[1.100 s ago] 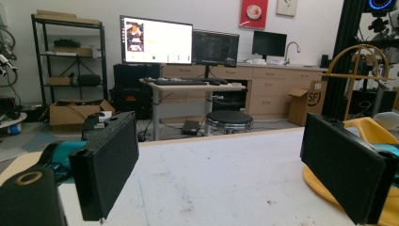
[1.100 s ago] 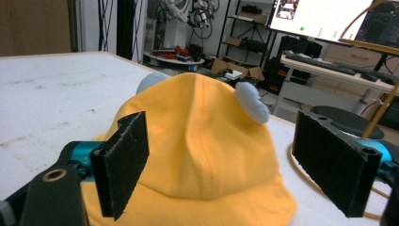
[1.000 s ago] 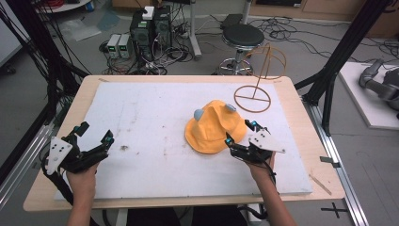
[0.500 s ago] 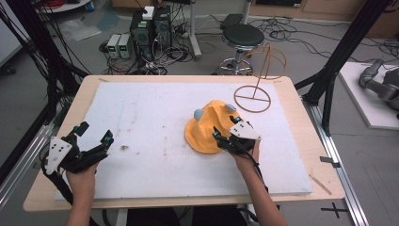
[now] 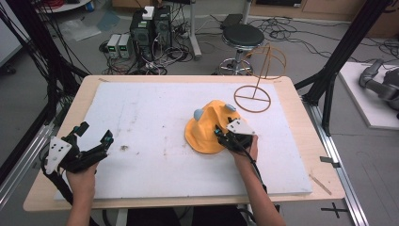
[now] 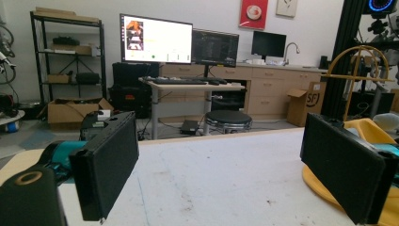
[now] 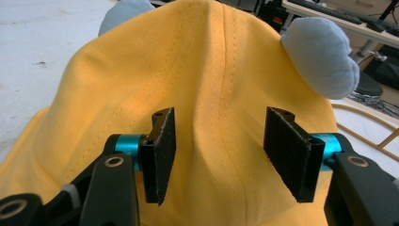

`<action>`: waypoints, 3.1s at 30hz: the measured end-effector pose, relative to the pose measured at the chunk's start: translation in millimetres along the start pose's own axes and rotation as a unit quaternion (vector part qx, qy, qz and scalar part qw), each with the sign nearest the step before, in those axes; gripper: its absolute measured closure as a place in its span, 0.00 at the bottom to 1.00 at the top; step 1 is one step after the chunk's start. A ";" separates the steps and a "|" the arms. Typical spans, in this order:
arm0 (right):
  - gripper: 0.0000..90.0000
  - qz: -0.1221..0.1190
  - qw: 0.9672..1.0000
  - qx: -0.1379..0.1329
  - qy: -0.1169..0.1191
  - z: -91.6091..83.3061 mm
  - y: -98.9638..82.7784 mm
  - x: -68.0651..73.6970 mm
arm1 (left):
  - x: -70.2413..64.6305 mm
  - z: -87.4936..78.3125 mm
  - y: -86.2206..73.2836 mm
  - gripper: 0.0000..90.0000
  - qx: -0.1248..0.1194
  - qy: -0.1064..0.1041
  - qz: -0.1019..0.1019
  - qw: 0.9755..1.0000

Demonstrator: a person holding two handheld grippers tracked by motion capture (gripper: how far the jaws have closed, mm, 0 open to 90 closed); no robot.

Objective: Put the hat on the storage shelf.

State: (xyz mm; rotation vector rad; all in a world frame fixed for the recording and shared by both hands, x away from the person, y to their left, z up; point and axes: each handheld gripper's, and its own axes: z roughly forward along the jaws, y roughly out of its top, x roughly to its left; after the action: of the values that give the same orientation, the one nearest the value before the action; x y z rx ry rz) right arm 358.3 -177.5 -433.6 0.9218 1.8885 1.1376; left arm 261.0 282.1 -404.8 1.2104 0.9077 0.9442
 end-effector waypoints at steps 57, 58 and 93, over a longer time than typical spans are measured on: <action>1.00 0.045 0.981 -0.184 -0.041 -62.8 122.0 -64.6 | 0.6 -0.4 -0.7 0.14 -0.001 0.000 -0.006 1.000; 1.00 0.046 0.980 -0.186 -0.046 -64.0 125.5 -68.9 | 0.9 -0.5 -0.9 0.14 0.001 -0.001 -0.003 1.000; 1.00 0.096 0.963 -0.186 -0.171 -23.1 158.0 -194.7 | -13.4 1.6 -5.8 0.14 0.018 -0.034 0.003 0.999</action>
State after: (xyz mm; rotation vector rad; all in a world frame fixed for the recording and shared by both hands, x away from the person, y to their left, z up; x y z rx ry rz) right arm 462.6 -297.2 -238.0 1.0225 1.2745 1.2978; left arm 258.3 268.5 -409.5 1.2678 0.8712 0.8899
